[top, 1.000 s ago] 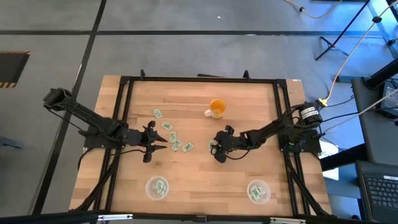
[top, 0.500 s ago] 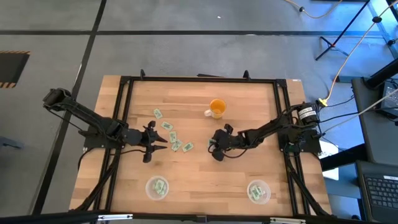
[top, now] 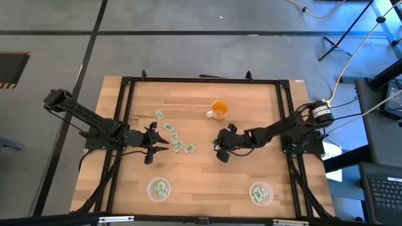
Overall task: Pick and place items into bin
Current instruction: Put the stevia packet into the right transparent bin
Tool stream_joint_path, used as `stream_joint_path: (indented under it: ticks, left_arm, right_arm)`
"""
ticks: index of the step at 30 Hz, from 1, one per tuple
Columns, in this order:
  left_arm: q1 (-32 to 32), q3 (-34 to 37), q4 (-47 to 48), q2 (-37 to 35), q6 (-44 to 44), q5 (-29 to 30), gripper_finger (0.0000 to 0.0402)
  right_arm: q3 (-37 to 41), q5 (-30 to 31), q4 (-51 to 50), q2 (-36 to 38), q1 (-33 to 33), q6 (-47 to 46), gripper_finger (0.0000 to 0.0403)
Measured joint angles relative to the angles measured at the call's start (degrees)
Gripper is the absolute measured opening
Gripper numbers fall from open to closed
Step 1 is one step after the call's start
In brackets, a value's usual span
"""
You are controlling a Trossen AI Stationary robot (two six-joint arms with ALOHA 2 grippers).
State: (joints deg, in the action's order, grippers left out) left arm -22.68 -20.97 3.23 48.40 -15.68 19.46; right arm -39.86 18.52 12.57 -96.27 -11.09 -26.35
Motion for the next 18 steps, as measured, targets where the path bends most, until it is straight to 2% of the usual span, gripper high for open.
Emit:
stream_joint_path:
  ticks: [4, 7, 9, 13, 18]
  left_arm:
    - [0.00, 0.00, 0.06, 0.00, 0.00, -0.02, 0.0116]
    - [0.00, 0.00, 0.04, 0.02, 0.00, -0.02, 0.0116]
    - [0.00, 0.00, 0.06, 0.02, 0.00, -0.03, 0.0116]
    - [0.02, 0.00, -0.04, 0.02, 0.24, 0.31, 0.0116]
    - [0.02, 0.00, -0.45, 0.02, 2.71, 1.51, 0.0116]
  right_arm:
    - [0.03, -1.20, -3.44, 5.39, -1.36, 1.07, 0.0041]
    - [0.01, -5.68, -8.58, 10.77, -2.18, -1.23, 0.0039]
    - [-0.06, -10.74, -12.66, 15.08, -2.97, -6.71, 0.0038]
    - [-0.06, -20.27, -20.91, 22.59, -5.67, -23.67, 0.0038]
    - [-0.06, -23.39, -26.39, 28.56, -13.60, -39.06, 0.0036]
